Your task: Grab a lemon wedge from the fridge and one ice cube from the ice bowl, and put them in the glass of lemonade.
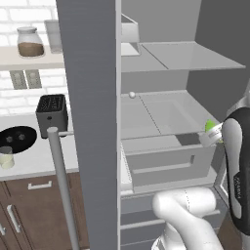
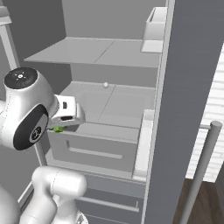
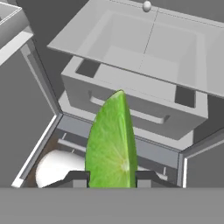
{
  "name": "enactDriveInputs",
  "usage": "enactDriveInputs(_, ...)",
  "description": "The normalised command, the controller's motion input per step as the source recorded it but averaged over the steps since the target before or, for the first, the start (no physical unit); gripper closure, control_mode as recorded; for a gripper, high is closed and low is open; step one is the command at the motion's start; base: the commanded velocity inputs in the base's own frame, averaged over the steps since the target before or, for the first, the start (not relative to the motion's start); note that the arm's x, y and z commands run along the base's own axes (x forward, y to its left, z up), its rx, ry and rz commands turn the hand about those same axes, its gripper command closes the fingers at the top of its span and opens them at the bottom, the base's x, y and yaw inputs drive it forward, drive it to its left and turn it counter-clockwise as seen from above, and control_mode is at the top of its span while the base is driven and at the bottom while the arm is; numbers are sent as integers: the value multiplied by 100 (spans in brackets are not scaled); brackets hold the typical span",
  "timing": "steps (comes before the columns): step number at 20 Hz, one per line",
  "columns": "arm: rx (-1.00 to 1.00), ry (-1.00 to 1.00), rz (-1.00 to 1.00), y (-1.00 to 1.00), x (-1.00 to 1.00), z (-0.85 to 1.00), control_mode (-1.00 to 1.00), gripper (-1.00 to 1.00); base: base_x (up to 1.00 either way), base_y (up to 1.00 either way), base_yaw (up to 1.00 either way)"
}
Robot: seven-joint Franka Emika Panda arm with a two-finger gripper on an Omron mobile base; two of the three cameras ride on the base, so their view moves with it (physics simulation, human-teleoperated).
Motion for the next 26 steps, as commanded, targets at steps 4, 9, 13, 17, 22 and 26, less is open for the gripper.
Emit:
enactDriveInputs(4,0,-6,0,32,-9,0,-100,100,0,0,0)
enactDriveInputs(9,0,-2,0,9,-5,0,-100,100,0,0,0)
enactDriveInputs(13,0,0,0,0,0,0,-100,100,0,0,0)
enactDriveInputs(17,0,0,0,0,0,0,-100,100,0,0,0)
enactDriveInputs(22,0,0,0,0,-8,0,100,100,-35,-5,-1)
enactDriveInputs(26,0,0,0,0,0,0,100,100,-100,-30,-6)
